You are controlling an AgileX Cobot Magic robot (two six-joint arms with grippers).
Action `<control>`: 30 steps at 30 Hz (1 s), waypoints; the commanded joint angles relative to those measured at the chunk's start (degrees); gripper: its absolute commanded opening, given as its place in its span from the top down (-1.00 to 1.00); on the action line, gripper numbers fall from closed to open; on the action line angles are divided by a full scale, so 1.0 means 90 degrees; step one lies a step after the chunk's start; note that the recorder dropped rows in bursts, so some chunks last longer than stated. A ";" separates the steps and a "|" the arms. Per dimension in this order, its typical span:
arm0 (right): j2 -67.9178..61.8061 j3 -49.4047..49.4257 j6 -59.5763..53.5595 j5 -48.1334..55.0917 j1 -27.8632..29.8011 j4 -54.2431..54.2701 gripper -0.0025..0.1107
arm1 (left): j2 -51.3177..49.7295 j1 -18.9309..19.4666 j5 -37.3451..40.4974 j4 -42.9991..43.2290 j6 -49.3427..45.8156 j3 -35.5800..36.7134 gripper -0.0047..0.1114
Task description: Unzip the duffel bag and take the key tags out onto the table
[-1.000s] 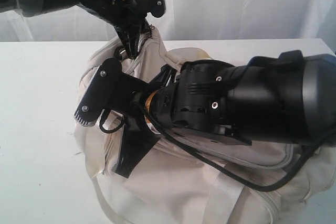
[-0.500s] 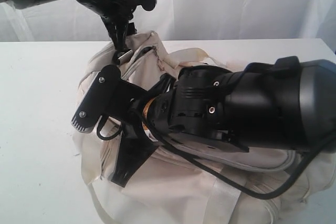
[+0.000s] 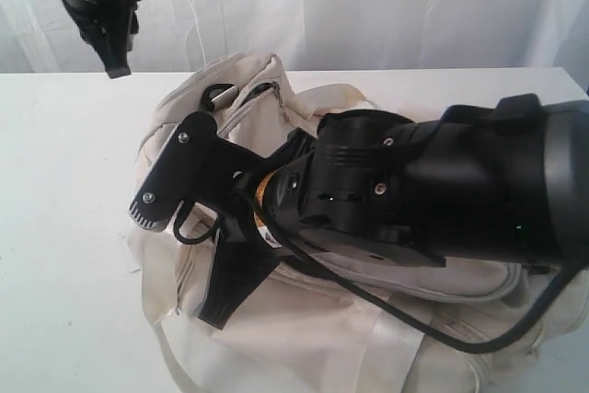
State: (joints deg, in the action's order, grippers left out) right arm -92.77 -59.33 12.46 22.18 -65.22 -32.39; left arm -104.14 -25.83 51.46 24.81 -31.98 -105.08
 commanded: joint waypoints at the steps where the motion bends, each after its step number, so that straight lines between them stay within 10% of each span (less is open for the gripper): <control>1: 0.0390 0.0059 0.0062 0.0263 -0.0060 0.0142 0.31 | 0.0437 0.0238 0.0792 -0.0605 0.0202 -0.0035 0.83; 13: 0.1533 0.0059 0.0079 0.1655 -0.0060 0.0152 0.07 | 0.1661 0.0581 0.2056 -0.2757 0.0220 0.0518 0.92; 30: 0.1893 0.0059 -0.0531 0.2814 -0.0060 0.0962 0.07 | 0.4695 0.0581 0.0750 -0.3611 0.0764 0.5111 0.92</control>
State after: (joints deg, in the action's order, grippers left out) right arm -75.38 -59.23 8.99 47.84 -65.66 -23.45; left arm -64.86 -20.69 59.62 -5.94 -24.73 -64.05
